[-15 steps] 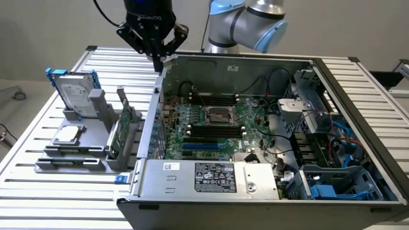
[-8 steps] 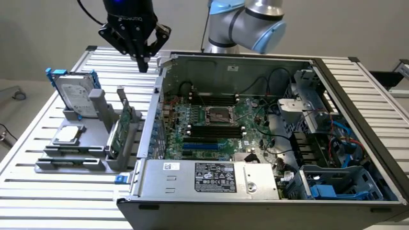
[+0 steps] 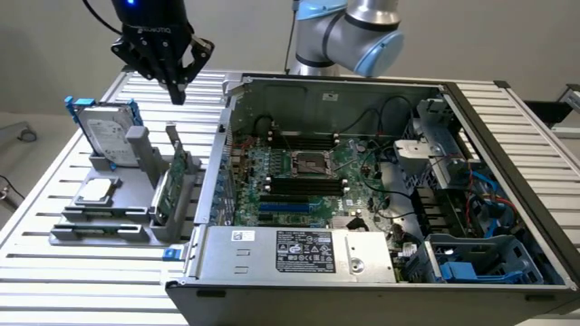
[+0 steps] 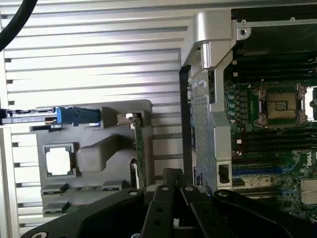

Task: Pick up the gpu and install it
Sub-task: 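Reach for the gpu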

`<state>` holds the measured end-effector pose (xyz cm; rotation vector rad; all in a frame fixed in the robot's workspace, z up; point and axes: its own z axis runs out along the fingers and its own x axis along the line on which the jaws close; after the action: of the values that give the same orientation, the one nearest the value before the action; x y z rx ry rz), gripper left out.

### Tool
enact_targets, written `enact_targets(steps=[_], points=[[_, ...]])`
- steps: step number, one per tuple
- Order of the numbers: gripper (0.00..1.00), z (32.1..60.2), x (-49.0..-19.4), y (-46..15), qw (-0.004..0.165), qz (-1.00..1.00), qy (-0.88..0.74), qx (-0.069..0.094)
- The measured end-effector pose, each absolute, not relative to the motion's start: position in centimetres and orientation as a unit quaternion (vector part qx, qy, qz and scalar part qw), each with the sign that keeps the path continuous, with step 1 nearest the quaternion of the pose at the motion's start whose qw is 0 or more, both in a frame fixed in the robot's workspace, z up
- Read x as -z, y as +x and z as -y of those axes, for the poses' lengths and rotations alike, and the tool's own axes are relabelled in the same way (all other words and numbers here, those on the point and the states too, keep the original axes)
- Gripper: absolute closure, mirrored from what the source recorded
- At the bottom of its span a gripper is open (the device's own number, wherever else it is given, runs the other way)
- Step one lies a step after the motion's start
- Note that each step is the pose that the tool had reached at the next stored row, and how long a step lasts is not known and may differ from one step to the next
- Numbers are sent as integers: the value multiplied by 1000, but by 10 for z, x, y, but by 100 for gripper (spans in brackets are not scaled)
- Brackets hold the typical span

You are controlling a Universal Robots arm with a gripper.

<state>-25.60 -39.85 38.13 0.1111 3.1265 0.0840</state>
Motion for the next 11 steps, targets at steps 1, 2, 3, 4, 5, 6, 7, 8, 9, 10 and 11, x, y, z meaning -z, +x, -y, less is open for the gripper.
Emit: enact_targets(steps=[1,2,3,4,5,6,7,8,9,10,11], points=[[89,399,-380,-261,6,-999,36,-27],[89,398,-379,-265,5,-999,36,-26],[89,398,-378,-270,5,-999,36,-26],[89,399,-377,-274,5,-999,36,-26],[89,399,-376,-279,4,-999,36,-26],[89,398,-375,-283,4,-999,36,-26],[89,398,-374,-288,4,-999,36,-26],[89,399,-373,-293,3,-999,36,-25],[89,399,-372,-295,3,-999,36,-24],[89,399,-372,-296,2,-999,36,-24],[89,400,-372,-296,1,-999,35,-22]])
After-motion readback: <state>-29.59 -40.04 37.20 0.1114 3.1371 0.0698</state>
